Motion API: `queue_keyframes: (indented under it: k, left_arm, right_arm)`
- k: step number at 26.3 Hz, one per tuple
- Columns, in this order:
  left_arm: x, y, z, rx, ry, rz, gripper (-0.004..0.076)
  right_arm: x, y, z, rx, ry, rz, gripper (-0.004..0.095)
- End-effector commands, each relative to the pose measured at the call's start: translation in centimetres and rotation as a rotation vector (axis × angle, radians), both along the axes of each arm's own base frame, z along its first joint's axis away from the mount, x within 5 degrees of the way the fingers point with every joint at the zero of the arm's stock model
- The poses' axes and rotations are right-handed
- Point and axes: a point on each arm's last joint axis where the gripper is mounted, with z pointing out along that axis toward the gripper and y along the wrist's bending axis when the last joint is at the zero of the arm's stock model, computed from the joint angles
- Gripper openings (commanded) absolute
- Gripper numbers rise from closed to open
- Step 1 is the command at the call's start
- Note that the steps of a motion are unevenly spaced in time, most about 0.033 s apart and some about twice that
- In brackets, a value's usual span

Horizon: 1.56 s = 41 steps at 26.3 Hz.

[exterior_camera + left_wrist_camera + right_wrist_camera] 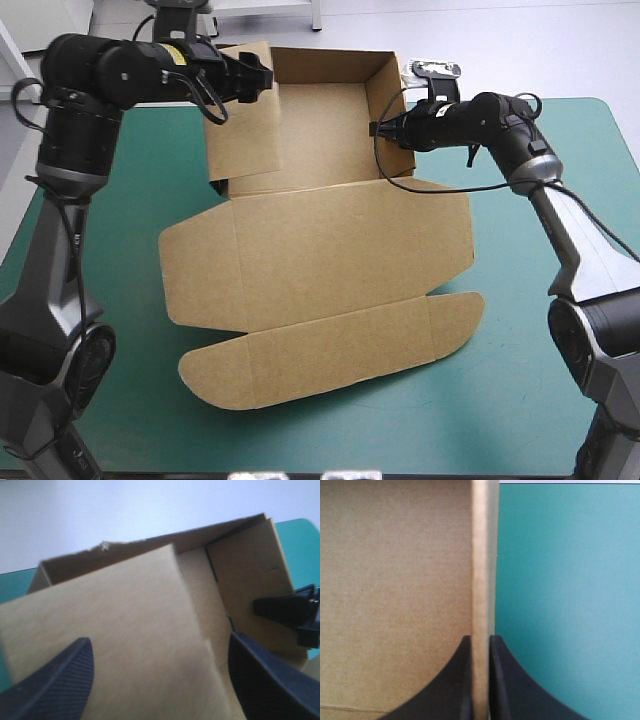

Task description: Fold the box

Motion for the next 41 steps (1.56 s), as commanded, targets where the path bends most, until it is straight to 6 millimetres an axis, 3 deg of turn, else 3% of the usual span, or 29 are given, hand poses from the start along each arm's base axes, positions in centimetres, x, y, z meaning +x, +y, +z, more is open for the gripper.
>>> queue_keyframes:
  k: [1, 8, 13, 20, 24, 31, 35, 41]
  left_arm:
    - [-2.5, 2.8, 3.3, -0.146, -0.062, -0.05, 0.0533]
    - [-0.4, 6.0, 1.0, -0.074, 0.011, 0.055, 0.0533]
    - [0.5, 6.5, 0.6, -0.095, -0.003, 0.071, 0.0533]
    - [2.9, 7.1, -1.7, -0.237, 0.111, -0.079, 0.0533]
    - [3.7, 7.3, -2.6, -0.224, 0.131, -0.085, 0.0533]
    - [5.0, 5.6, -5.1, -0.394, 0.21, -0.259, 0.0533]
    - [4.7, 4.9, -4.5, -0.488, 0.19, -0.338, 0.0533]
    - [4.3, 2.6, -4.7, -0.457, 0.203, -0.374, 0.0533]
  right_arm:
    - [-1.2, -1.9, 5.0, 0.088, -0.154, -0.069, 0.0001]
    - [-1.0, -2.7, 4.9, 0.051, -0.154, -0.085, 0.0001]
    - [-0.9, -3.0, 4.9, 0.027, -0.166, -0.107, 0.0001]
    - [-0.5, -3.9, 4.9, 0.026, -0.174, -0.141, 0.0]
    - [-0.4, -4.3, 4.9, 0.041, -0.17, -0.157, 0.0]
    - [-0.2, -4.9, 5.0, 0.074, -0.167, -0.177, 0.0]
    - [0.0, -4.9, 4.8, 0.079, -0.169, -0.183, 0.0001]
    - [0.3, -4.7, 4.4, 0.107, -0.149, -0.187, 0.0001]
